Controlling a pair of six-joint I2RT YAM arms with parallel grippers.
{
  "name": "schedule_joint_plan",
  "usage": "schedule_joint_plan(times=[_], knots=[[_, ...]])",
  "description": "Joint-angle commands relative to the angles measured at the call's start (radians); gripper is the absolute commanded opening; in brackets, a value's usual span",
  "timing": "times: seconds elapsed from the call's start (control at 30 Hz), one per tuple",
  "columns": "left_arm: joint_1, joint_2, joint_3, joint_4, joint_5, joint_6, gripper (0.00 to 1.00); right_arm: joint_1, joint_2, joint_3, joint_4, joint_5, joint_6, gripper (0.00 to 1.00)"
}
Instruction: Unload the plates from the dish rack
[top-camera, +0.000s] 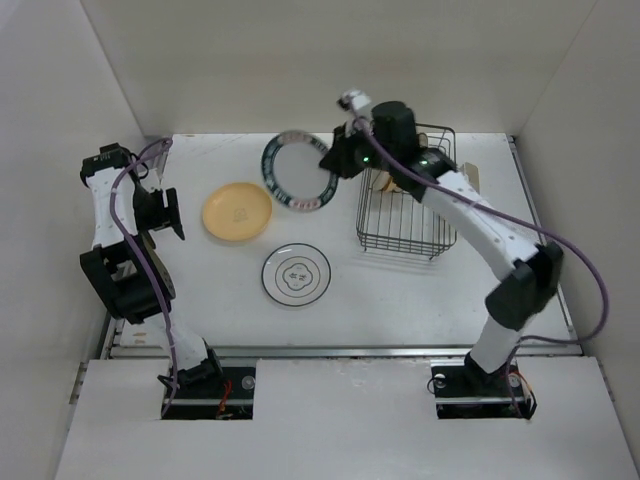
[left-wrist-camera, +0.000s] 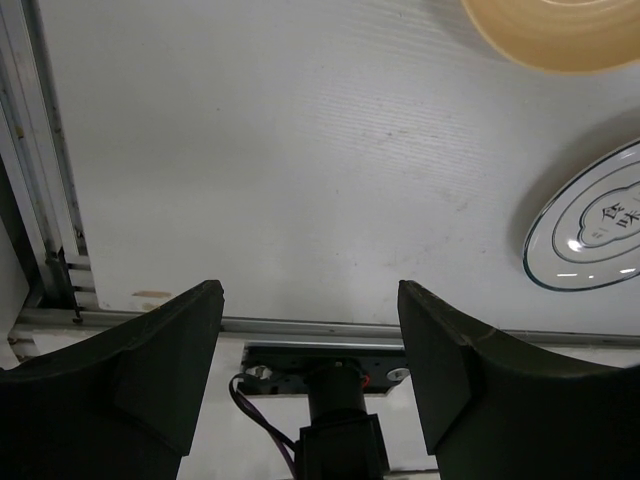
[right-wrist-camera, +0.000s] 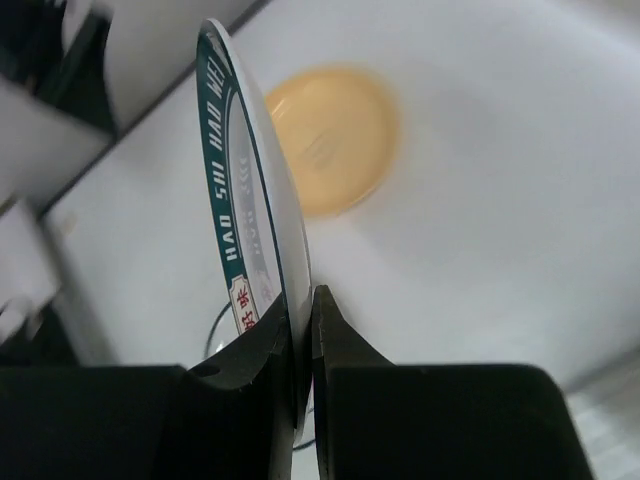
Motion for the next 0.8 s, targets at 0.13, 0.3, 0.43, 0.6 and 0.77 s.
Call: schedule_joint_plan(times=[0.13, 0.3, 0.43, 0.6, 0.77], knots=[[-0.004, -0.097, -0.062, -0.003, 0.015, 0.028, 0.68, 0.038, 0.364, 0.023, -0.105, -0.607, 0.026, 0.0], [-0.004, -0.119, -0.104, -0.003, 0.004, 0.038, 0.68, 0.047, 0.427, 0.009, -0.151, -0.589, -0.043, 0.03], [-0.004, -0.137, -0.124, 0.006, 0.004, 0.038, 0.68, 0.047, 0.452, 0.0, -0.229, -0.551, -0.086, 0.17], [-0.004, -0.137, -0.124, 0.006, 0.004, 0.038, 0.68, 0.091, 0.461, 0.0, -0.301, -0.299, -0.126, 0.63], [-0.004, -0.128, -0.102, 0.006, 0.004, 0.038, 0.68, 0.159, 0.43, 0.009, -0.301, -0.055, -0.126, 0.71]])
